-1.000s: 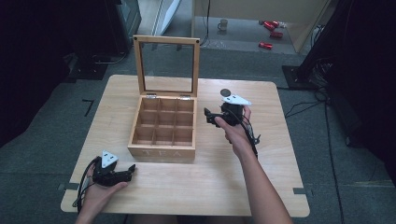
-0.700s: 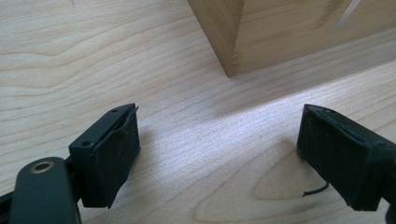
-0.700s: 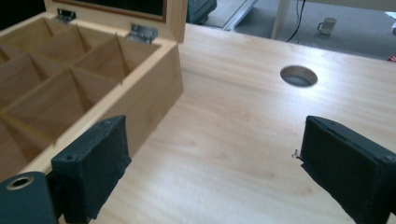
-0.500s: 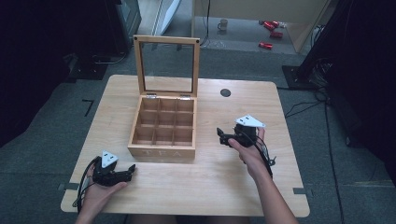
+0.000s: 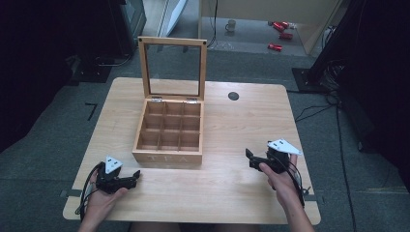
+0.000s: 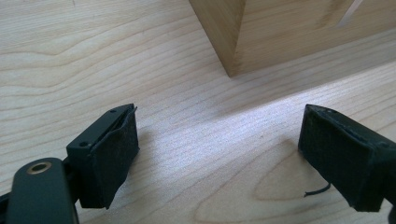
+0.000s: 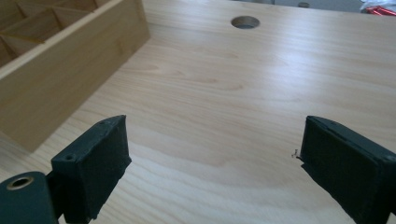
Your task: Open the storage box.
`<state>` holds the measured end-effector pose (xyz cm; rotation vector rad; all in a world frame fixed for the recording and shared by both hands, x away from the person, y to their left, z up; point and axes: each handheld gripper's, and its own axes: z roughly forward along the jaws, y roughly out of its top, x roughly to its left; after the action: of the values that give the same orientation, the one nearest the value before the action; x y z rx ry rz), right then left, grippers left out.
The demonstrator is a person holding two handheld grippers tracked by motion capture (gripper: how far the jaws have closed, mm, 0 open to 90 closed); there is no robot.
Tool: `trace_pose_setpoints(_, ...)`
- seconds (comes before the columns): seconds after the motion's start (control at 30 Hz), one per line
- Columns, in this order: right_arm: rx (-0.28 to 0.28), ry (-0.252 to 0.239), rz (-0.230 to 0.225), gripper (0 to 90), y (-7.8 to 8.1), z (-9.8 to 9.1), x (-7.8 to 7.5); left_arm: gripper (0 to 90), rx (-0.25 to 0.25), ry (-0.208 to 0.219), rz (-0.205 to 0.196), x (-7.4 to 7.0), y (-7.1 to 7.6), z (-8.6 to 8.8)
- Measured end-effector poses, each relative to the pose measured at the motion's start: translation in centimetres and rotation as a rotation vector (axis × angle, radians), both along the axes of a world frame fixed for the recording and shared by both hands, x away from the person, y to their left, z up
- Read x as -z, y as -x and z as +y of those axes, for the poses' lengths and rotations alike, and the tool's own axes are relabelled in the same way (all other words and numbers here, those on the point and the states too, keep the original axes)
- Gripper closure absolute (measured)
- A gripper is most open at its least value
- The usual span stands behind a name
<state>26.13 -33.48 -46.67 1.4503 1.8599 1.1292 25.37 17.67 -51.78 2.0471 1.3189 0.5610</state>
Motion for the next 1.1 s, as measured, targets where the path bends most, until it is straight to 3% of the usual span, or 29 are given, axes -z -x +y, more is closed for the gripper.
trace_pose_setpoints(0.3,0.079,-0.018,0.038,8.0,3.7,-4.4,1.9,12.5,-0.003,-0.001,0.000,0.0,0.0,0.0)
trace_pose_setpoints(0.37,0.085,-0.011,0.041,8.0,3.9,-4.7,2.1,12.5,-0.002,-0.001,0.000,0.0,0.0,0.0)
trace_pose_setpoints(0.53,0.133,0.002,0.082,8.0,5.3,-6.7,3.3,12.5,-0.004,-0.001,0.000,0.0,0.1,0.0)
trace_pose_setpoints(0.63,0.182,0.011,0.129,8.0,6.2,-8.1,4.4,12.5,-0.005,-0.001,0.000,0.0,0.1,0.0)
trace_pose_setpoints(0.83,0.195,0.012,0.193,8.0,6.8,-8.9,5.7,12.5,-0.006,-0.001,-0.001,0.0,0.1,0.0)
trace_pose_setpoints(1.03,0.194,0.095,0.197,7.6,6.8,-8.1,5.9,12.8,-0.009,0.003,-0.002,0.0,0.1,0.0)
trace_pose_setpoints(1.1,0.191,0.100,0.201,7.3,6.8,-8.0,5.9,13.2,-0.013,0.007,-0.003,0.0,0.1,0.0)
